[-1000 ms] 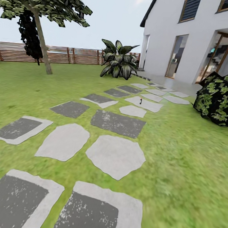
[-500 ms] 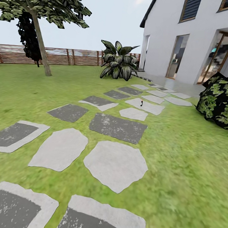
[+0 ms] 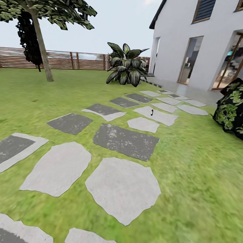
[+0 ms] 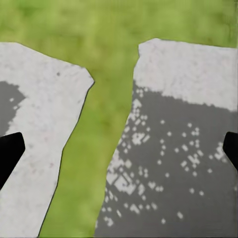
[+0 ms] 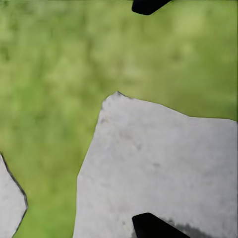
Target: In the garden, pick up the pesticide atomizer on the floor and spray pesticide onto both trees until each tree trunk is fully covered.
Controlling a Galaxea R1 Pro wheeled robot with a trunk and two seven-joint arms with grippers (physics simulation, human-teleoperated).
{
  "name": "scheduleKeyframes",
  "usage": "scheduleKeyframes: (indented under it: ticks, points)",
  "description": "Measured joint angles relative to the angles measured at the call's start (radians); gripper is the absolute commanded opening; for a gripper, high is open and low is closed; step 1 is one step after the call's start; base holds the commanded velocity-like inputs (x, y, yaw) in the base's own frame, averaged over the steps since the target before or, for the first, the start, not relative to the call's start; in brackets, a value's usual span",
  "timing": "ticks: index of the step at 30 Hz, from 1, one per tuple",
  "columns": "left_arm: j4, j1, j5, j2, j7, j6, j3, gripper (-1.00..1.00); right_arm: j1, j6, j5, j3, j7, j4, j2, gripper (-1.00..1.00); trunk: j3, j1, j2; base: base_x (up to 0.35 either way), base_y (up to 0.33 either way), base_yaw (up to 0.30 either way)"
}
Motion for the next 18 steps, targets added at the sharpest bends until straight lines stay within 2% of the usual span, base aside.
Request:
scheduleKeyframes:
  ticks: [18]
  points:
    - [0.0, 0.0, -0.002, 0.0, 0.0, 0.0, 0.0, 1.0, 0.0, 0.0, 0.002, 0.002, 0.0, 0.002, 0.0, 1.0, 0.0, 0.0, 0.0, 0.343, 0.0, 0.0]
